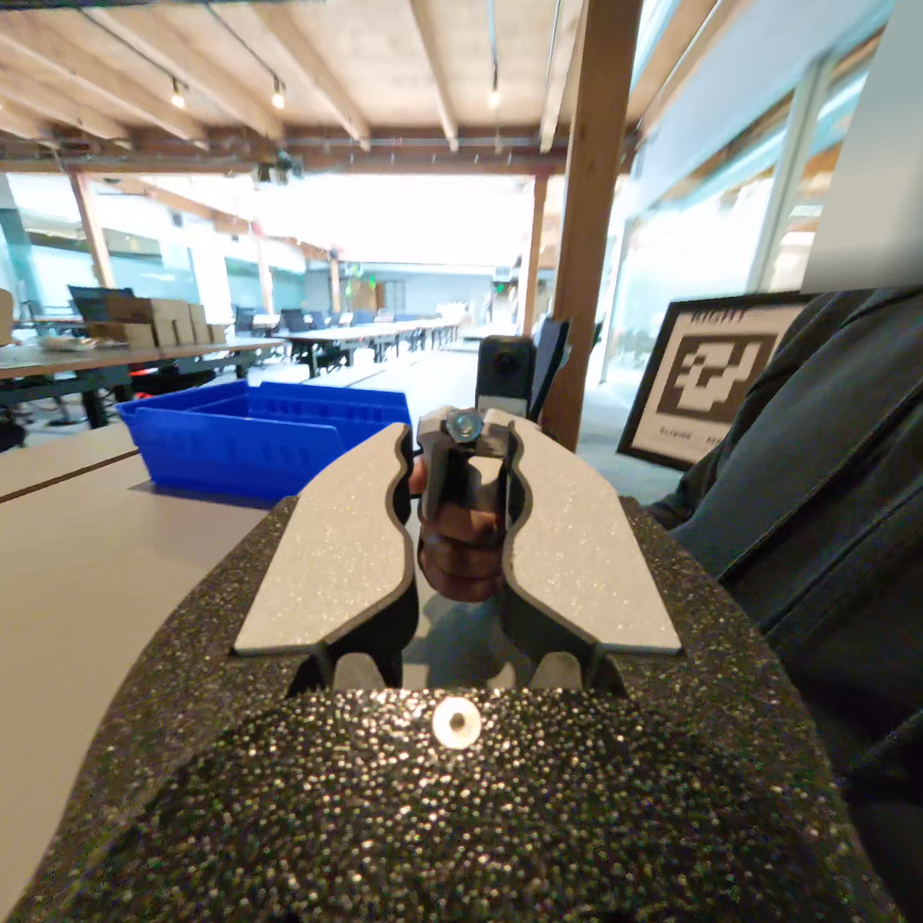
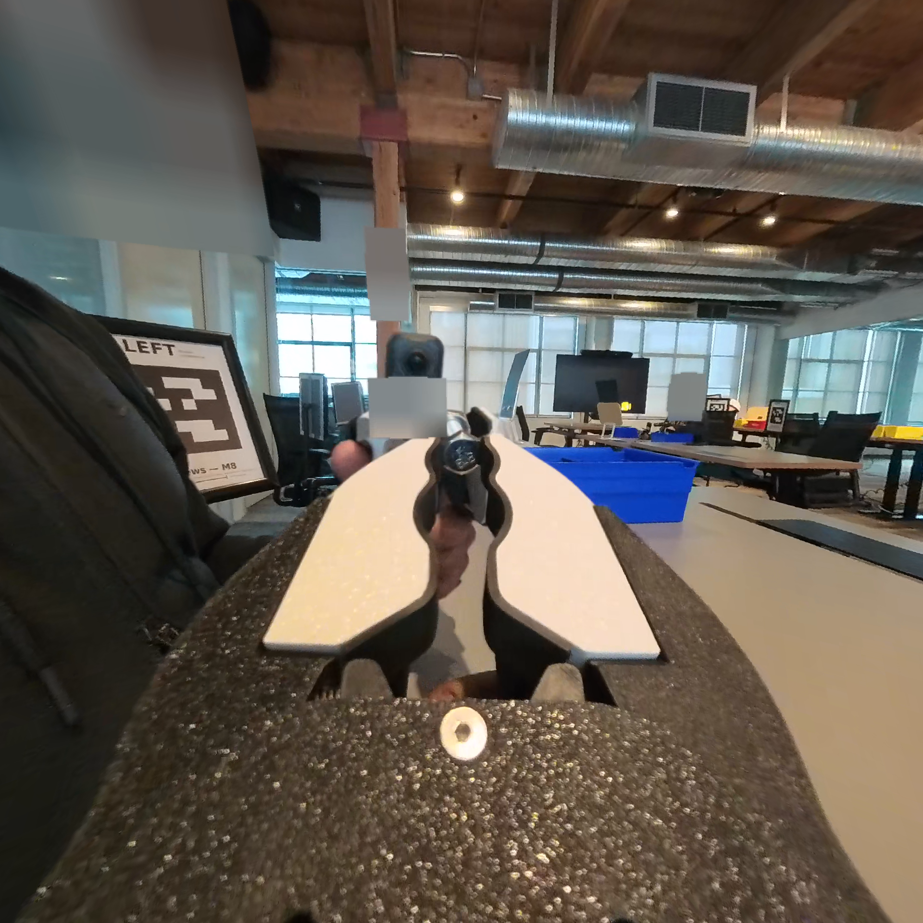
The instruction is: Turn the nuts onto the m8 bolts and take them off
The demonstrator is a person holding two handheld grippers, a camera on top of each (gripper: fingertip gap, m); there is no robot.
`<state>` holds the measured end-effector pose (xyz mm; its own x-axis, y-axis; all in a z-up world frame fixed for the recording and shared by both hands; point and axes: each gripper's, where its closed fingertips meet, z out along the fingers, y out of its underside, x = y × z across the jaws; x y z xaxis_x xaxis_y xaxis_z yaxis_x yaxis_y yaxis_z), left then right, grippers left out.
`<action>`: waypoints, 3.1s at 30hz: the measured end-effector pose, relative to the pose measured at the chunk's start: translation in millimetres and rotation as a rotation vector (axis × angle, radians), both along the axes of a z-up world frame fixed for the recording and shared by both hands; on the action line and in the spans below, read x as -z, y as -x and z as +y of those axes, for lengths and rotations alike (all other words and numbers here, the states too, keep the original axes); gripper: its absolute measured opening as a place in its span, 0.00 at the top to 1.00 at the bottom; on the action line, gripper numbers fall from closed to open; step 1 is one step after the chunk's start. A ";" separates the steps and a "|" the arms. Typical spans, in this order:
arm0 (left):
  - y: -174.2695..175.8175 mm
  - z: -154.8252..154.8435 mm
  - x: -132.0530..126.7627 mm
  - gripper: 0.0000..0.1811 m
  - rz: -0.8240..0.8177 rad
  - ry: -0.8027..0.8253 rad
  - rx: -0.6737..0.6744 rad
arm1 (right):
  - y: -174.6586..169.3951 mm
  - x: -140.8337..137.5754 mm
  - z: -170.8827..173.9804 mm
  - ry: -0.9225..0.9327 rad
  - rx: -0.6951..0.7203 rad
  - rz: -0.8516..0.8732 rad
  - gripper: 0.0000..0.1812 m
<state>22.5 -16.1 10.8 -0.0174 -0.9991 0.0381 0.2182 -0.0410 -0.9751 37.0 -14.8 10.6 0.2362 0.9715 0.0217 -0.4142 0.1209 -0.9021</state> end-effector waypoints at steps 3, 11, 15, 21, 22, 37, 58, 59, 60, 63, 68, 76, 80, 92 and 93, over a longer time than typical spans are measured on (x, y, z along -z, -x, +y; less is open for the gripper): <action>-7.0 0.4 4.1 0.81 0.080 -0.031 -0.061 | 4.1 3.3 -0.9 -0.002 -0.006 -0.027 0.92; -9.7 -2.7 12.1 0.91 0.155 -0.072 -0.063 | 9.5 8.7 -2.1 -0.001 -0.004 -0.068 0.92; -8.4 -2.7 12.9 0.92 0.208 -0.374 -0.183 | 11.0 10.1 -3.7 0.043 -0.060 -0.061 0.92; -5.4 -0.5 18.9 0.90 0.269 -0.917 -0.403 | 12.2 12.8 -4.3 0.179 -0.220 -0.031 0.92; -4.8 -1.7 17.0 0.86 0.243 -0.845 -0.377 | 12.0 12.1 -5.2 0.169 -0.218 -0.030 0.92; -9.7 -5.4 17.2 0.92 0.196 -0.313 -0.142 | 9.4 10.0 -4.3 0.135 -0.166 -0.025 0.92; -11.7 -6.4 15.9 0.85 0.165 -0.227 -0.108 | 1.8 4.4 -1.8 0.135 -0.148 0.020 0.92; -13.5 -6.0 16.9 0.89 0.171 -0.231 -0.116 | 2.4 5.0 -1.6 0.135 -0.145 0.015 0.92; -14.9 -4.4 17.9 0.92 0.180 -0.242 -0.136 | 3.0 5.6 -1.5 0.133 -0.141 0.010 0.92; -14.7 -0.9 19.7 0.92 0.219 -0.404 -0.227 | 3.2 7.0 0.3 0.140 -0.130 0.003 0.92; -10.1 3.5 21.7 0.92 0.350 -1.174 -0.551 | 6.3 10.1 0.7 0.152 -0.137 -0.017 0.92; -2.8 -3.9 9.1 0.82 0.156 -0.630 -0.304 | 0.0 4.6 1.9 0.152 -0.135 0.028 0.92; -7.9 -2.7 14.9 0.81 0.134 -0.319 -0.148 | 0.1 4.8 1.8 0.150 -0.132 0.026 0.92; -14.7 5.0 23.6 0.92 0.264 -0.962 -0.477 | 2.7 7.1 0.8 0.154 -0.141 0.011 0.92; -13.6 6.1 23.4 0.92 0.286 -1.085 -0.534 | 3.3 7.6 1.0 0.154 -0.138 0.006 0.92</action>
<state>36.1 -10.1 -12.7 0.2736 -0.3965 -0.8763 -0.2661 0.8443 -0.4651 33.6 -13.8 3.0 0.0999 0.9864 -0.1302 -0.4228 -0.0764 -0.9030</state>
